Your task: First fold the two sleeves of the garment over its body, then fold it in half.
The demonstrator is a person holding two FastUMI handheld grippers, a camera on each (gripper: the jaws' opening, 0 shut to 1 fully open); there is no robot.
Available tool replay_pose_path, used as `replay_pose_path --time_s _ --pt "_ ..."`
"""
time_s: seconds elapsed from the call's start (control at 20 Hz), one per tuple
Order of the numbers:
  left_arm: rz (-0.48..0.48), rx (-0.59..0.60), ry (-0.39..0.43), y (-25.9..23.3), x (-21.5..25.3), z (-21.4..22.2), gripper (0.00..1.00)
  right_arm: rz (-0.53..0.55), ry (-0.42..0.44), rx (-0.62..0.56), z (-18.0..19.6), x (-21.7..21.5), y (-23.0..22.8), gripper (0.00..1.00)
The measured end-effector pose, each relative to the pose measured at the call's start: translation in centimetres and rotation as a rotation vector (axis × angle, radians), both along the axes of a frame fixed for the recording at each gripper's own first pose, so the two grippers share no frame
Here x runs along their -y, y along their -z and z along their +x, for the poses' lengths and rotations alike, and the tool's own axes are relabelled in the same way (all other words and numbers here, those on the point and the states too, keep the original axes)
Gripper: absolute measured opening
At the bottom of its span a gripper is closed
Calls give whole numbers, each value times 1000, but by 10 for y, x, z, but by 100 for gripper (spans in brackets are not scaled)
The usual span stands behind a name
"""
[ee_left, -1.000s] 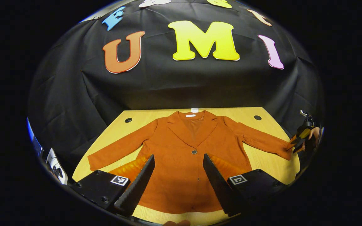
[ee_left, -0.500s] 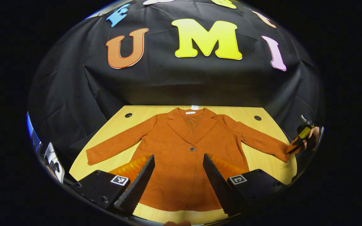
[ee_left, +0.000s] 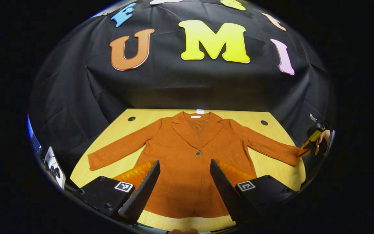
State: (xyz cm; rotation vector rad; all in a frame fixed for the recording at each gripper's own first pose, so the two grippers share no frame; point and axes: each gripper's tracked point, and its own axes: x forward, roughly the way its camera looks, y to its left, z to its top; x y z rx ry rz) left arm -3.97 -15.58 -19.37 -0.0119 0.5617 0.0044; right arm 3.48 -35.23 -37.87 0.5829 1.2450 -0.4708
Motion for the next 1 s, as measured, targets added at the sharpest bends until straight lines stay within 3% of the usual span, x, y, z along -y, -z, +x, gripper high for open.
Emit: replay_pose_path --time_s 0.25,0.35,0.5,0.7,0.85,1.0 --pt "26 5 75 5 -30 -4 100 -47 -9 82 22 -36 -56 7" --pt "38 18 81 6 -51 0 100 -47 -16 129 38 -61 -87 1" --pt "31 23 80 12 -81 -1 100 -78 -69 184 63 -107 -125 1" --pt "34 28 64 23 -125 -7 100 -111 -181 255 108 -188 -171 0" --pt "41 34 33 31 -166 -12 100 -77 -250 329 145 -274 -203 0" --pt "70 40 -10 43 -213 -19 100 -134 -356 372 174 -344 -222 0"
